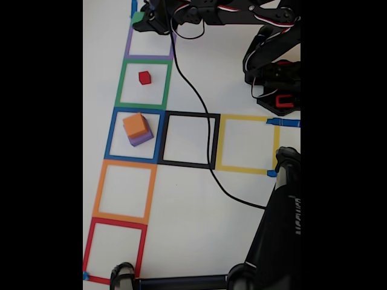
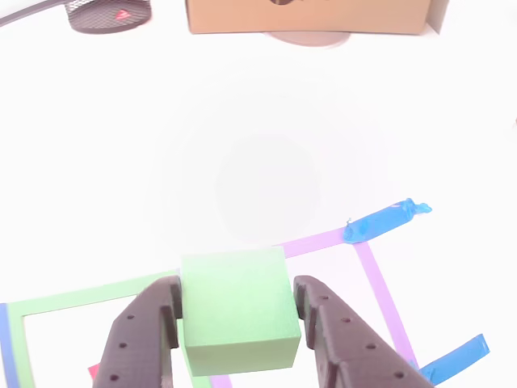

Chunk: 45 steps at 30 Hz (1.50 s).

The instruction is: Tower of hanoi

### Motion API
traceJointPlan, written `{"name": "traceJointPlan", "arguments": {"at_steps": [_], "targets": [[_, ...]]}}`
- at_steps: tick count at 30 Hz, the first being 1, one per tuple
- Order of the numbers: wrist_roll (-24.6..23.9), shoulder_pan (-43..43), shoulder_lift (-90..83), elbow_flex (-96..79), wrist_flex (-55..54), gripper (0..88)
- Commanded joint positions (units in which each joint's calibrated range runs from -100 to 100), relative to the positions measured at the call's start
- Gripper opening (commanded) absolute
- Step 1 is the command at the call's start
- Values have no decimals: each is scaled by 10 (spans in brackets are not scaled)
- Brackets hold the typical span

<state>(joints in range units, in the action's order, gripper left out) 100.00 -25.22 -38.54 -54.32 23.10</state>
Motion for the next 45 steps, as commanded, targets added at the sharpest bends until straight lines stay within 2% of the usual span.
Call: {"name": "traceJointPlan", "arguments": {"at_steps": [1,7,13,17,24,29,39,45], "targets": [[0,67,-80,149,193,17],[0,170,-117,291,354,12],[0,263,-158,346,435,14],[0,320,-172,365,467,11],[0,392,-171,345,460,14],[0,441,-175,226,353,15],[0,517,-130,-95,-47,13],[0,528,5,-150,-258,12]]}}
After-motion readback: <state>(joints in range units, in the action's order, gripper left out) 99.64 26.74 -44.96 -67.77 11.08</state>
